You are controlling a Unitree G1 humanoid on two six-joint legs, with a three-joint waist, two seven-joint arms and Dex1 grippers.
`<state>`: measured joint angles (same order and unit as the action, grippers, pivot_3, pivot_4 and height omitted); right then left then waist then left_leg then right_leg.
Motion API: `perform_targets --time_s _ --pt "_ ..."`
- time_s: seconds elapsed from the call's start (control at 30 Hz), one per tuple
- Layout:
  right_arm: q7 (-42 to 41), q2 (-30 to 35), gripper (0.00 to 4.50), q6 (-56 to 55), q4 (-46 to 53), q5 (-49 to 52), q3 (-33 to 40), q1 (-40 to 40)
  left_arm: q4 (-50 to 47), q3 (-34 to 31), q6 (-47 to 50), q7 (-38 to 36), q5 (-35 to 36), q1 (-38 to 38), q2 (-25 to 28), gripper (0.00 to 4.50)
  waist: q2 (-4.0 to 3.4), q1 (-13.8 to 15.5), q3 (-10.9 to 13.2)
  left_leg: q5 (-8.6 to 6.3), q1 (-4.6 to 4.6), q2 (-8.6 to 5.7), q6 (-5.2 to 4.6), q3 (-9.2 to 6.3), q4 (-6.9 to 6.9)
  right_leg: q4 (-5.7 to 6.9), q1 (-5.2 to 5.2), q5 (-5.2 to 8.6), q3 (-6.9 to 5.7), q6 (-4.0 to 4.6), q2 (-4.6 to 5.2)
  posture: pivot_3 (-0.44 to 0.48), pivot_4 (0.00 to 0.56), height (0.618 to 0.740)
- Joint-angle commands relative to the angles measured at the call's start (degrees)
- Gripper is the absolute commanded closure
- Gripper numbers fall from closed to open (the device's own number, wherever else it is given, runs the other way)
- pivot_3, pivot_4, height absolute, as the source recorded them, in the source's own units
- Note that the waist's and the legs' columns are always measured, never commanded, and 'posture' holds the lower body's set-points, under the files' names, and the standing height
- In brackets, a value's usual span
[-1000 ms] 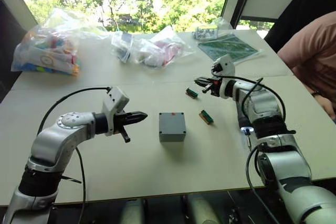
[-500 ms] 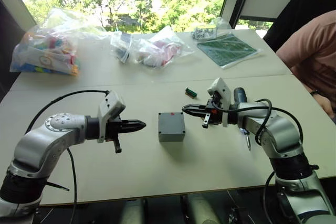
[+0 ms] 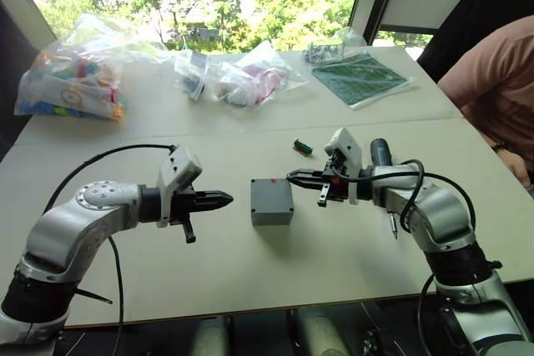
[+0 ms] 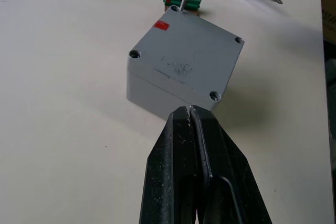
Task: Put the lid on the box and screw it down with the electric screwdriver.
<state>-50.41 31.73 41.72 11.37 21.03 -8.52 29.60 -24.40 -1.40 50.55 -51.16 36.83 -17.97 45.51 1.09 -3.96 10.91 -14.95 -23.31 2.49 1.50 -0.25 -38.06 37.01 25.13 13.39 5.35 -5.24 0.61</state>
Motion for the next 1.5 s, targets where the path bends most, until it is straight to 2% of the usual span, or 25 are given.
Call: perform_targets --time_s 0.03,1.5 --pt "-0.1 -0.3 4.49 -1.5 0.0 0.1 0.2 1.2 -1.1 -1.0 -0.8 0.2 0.5 0.2 0.1 4.50 0.00 0.0 0.0 0.00 0.00 0.00 0.00 0.00 0.00 0.00 0.00 0.00 0.00 0.00 0.00 0.000 0.150 0.740" --pt "0.2 -0.2 4.49 -0.5 -2.6 0.2 0.4 2.3 -0.8 -0.1 -1.6 0.8 -0.1 -0.1 -0.6 4.50 0.00 0.0 0.0 0.00 0.00 0.00 0.00 0.00 0.00 0.00 0.00 0.00 0.00 0.00 0.00 0.000 0.150 0.740"
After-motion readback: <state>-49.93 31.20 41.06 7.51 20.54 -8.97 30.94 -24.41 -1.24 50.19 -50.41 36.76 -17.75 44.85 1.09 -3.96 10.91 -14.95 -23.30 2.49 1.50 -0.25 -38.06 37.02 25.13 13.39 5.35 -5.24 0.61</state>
